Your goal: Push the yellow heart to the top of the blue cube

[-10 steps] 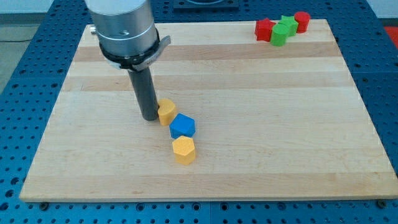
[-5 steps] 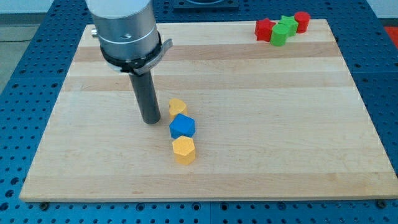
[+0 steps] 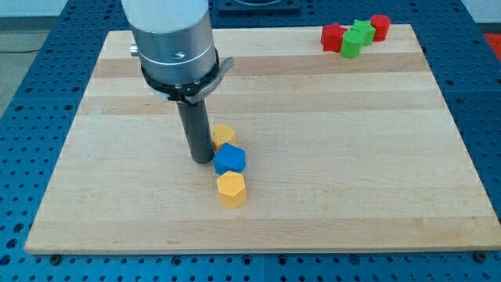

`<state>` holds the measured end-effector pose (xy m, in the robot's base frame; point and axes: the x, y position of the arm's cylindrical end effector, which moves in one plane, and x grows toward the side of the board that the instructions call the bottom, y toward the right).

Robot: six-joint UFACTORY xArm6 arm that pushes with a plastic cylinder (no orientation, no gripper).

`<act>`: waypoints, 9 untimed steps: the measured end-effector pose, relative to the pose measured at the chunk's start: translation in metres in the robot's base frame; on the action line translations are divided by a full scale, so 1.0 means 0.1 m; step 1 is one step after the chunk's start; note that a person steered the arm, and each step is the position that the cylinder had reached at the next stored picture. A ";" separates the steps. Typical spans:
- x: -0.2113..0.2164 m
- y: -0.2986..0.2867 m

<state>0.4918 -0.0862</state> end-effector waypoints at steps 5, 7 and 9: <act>-0.10 0.08; -0.10 0.12; -0.19 0.00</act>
